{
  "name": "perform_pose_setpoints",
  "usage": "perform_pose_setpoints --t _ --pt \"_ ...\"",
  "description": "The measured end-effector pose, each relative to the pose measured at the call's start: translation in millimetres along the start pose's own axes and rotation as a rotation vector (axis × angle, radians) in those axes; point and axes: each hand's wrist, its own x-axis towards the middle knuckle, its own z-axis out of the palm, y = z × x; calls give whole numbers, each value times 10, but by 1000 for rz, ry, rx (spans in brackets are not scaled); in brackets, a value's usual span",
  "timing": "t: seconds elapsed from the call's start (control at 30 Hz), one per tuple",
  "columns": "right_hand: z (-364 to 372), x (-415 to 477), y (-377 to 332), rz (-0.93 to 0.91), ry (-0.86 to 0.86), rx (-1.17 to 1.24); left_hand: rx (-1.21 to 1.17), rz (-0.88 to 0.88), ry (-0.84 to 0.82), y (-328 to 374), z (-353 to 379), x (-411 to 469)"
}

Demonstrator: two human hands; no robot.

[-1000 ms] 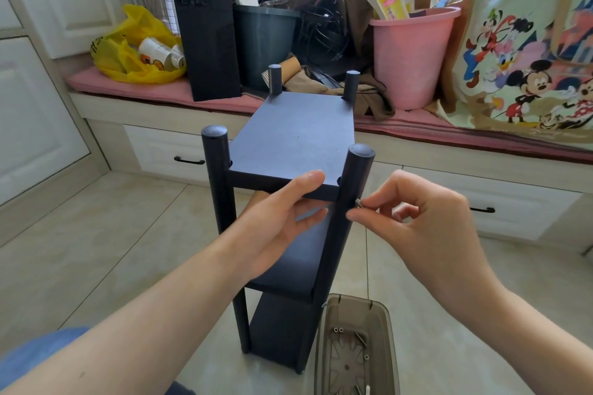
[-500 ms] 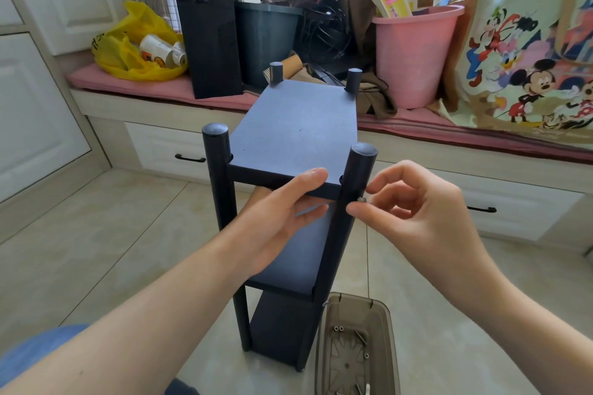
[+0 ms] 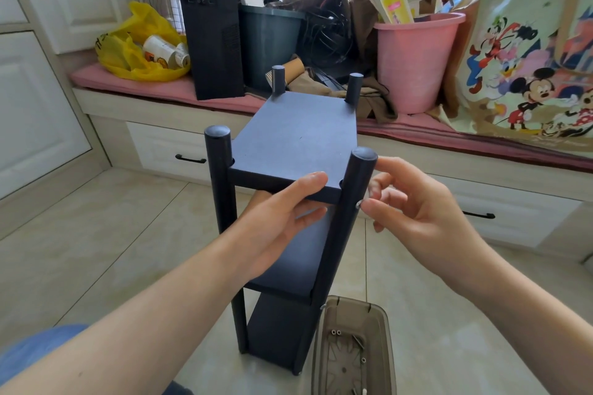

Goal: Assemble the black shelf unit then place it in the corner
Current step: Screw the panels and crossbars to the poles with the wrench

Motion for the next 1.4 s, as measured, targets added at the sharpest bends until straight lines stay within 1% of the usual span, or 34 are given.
perform_pose_setpoints --t 0.2,0.47,0.63,0.87,1.07,1.13,1.2,1.27,1.33,1.4 --pt "24 0 17 -16 6 12 -1 26 -2 -14 -22 6" --pt "19 1 28 7 22 4 -26 10 -20 -20 -45 -1" --pt "15 6 50 35 20 -18 -12 -13 -102 -2 -47 -23" --pt "-25 18 22 105 8 167 -73 8 -129 -23 -52 -15" --pt "-85 6 -25 113 3 160 -52 12 -130 -19 -56 16" --pt "-154 1 -35 120 33 140 -56 14 -121 -28 -64 24" --pt "-239 -5 -11 153 89 123 -72 18 -111 -45 -73 32" --pt "-305 -10 69 222 113 93 -80 29 -111 -54 -87 33" --pt "-321 -15 210 331 87 85 -63 43 -119 -54 -95 32" --pt "-289 -27 412 459 18 96 -47 46 -119 -48 -97 27"
